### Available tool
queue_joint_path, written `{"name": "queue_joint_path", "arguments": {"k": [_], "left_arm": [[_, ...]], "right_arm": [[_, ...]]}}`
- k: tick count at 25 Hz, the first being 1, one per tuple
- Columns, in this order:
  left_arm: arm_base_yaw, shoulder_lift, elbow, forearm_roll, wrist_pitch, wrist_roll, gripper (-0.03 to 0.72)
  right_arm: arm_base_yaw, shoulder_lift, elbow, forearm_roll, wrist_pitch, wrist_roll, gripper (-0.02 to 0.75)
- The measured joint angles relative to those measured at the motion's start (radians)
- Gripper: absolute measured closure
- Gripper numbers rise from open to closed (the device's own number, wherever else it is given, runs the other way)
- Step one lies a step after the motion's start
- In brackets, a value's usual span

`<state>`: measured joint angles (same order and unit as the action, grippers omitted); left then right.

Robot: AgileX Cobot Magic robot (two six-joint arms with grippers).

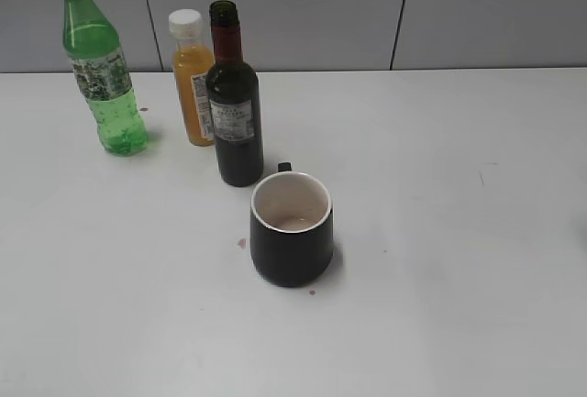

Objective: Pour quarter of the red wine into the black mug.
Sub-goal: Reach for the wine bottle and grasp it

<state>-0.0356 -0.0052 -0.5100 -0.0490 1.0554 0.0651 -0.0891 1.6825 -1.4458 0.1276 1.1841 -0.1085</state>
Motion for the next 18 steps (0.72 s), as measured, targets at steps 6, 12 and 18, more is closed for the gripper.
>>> {"name": "queue_joint_path", "arguments": {"k": [6,12,18], "left_arm": [[0.0,0.0,0.0,0.0,0.0,0.0,0.099],[0.0,0.0,0.0,0.0,0.0,0.0,0.099],[0.0,0.0,0.0,0.0,0.0,0.0,0.099]], "right_arm": [[0.0,-0.321,0.353,0.02,-0.012,0.0,0.144],[0.0,-0.65,0.634,0.02,-0.107,-0.001,0.147],[0.0,-0.954,0.834,0.021,-0.153,-0.001,0.147]]}}
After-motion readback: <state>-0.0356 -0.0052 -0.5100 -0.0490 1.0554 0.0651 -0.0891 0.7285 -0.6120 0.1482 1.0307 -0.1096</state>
